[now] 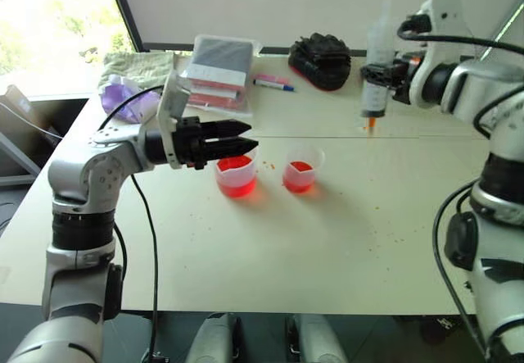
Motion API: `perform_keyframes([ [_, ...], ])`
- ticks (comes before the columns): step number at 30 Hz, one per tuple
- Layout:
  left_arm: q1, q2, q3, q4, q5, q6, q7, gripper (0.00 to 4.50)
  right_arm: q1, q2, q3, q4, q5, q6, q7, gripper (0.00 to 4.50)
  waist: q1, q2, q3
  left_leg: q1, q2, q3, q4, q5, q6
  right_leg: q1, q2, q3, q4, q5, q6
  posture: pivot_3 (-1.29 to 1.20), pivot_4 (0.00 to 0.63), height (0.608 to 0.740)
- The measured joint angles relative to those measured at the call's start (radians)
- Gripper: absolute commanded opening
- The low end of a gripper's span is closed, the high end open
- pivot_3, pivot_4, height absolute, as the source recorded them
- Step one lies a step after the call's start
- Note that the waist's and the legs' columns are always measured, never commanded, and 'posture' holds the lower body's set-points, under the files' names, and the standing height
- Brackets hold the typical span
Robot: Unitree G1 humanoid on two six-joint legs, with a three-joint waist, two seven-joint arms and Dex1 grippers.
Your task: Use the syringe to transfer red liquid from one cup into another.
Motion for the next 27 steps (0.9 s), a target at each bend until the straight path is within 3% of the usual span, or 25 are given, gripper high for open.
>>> perform_keyframes([
  [5, 0.062, 0.000, 0.002, -0.060, -0.025, -0.004, 0.051, 2.70, -0.056, -0.066, 0.181, 0.147, -0.003, 0.109, 0.102, 1.30, -0.001, 0.000, 0.000, 0.000, 0.000, 0.000, 0.000, 0.000, 0.000, 0.000, 0.000, 0.000, -0.001, 0.000, 0.000, 0.00, 0.150, 0.740],
  [13, 0.086, 0.083, 0.005, -0.108, -0.045, -0.022, 0.059, 2.70, -0.053, -0.005, 0.357, 0.344, -0.039, 0.138, 0.088, 1.30, -0.002, 0.000, 0.000, 0.000, 0.000, 0.000, 0.000, 0.000, 0.000, -0.001, -0.001, 0.000, 0.000, 0.000, 0.000, 0.00, 0.150, 0.740],
  [27, 0.104, 0.193, 0.027, -0.149, -0.111, -0.022, 0.062, 2.70, -0.050, 0.098, 0.377, 0.539, -0.082, 0.139, -0.007, 1.30, -0.002, 0.000, 0.000, -0.001, 0.000, 0.000, 0.000, 0.000, 0.000, -0.001, -0.001, 0.000, -0.001, 0.000, 0.000, 0.00, 0.150, 0.740],
])
